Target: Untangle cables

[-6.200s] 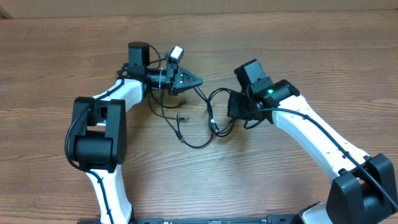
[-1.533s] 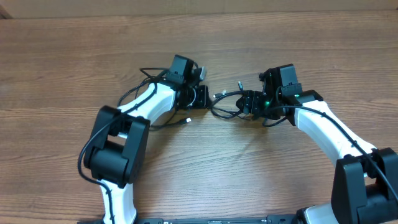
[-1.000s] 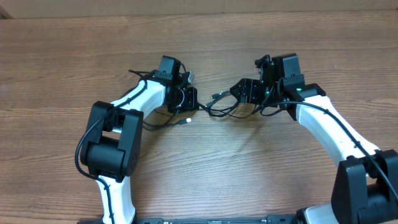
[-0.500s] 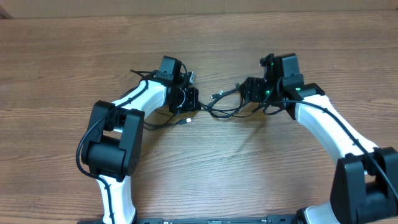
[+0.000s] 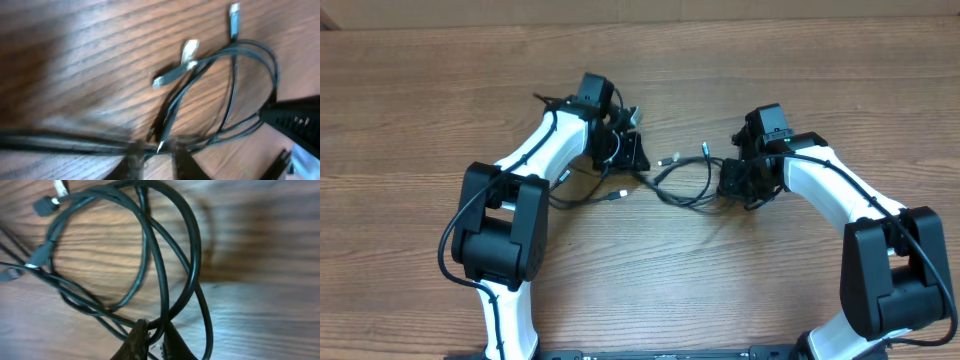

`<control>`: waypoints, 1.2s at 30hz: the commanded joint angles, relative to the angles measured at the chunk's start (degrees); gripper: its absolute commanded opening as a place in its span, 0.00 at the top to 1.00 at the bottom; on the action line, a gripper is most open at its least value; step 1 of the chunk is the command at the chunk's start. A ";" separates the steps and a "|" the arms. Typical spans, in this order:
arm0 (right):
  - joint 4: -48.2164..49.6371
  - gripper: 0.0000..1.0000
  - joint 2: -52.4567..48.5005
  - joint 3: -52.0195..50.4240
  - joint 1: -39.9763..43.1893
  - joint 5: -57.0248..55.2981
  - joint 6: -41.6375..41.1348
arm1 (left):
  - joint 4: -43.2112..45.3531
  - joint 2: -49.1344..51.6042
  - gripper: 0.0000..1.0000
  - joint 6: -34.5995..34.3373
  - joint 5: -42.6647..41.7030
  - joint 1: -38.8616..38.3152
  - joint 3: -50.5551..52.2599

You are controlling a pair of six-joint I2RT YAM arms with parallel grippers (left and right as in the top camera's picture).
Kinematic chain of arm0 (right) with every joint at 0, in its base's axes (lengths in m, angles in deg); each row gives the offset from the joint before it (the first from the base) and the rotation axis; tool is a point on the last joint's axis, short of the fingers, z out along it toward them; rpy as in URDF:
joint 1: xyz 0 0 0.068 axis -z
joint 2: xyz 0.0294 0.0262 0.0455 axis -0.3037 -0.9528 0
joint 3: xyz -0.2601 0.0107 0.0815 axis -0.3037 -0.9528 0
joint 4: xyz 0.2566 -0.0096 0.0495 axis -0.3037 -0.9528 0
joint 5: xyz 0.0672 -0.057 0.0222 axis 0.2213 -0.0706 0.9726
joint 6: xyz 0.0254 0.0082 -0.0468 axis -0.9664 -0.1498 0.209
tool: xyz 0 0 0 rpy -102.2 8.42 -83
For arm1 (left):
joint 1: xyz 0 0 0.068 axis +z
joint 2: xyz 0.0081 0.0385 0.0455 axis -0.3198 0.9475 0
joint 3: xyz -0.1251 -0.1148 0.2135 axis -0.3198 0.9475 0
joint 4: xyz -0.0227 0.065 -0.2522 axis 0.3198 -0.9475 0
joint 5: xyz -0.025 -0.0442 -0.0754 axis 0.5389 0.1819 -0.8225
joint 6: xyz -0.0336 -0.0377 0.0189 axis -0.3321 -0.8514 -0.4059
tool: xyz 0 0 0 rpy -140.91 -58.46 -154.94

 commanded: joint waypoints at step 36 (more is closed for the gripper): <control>3.26 0.45 -1.62 8.35 -6.12 -7.72 -4.13 | -3.21 4.09 0.96 -2.71 12.24 0.24 -0.02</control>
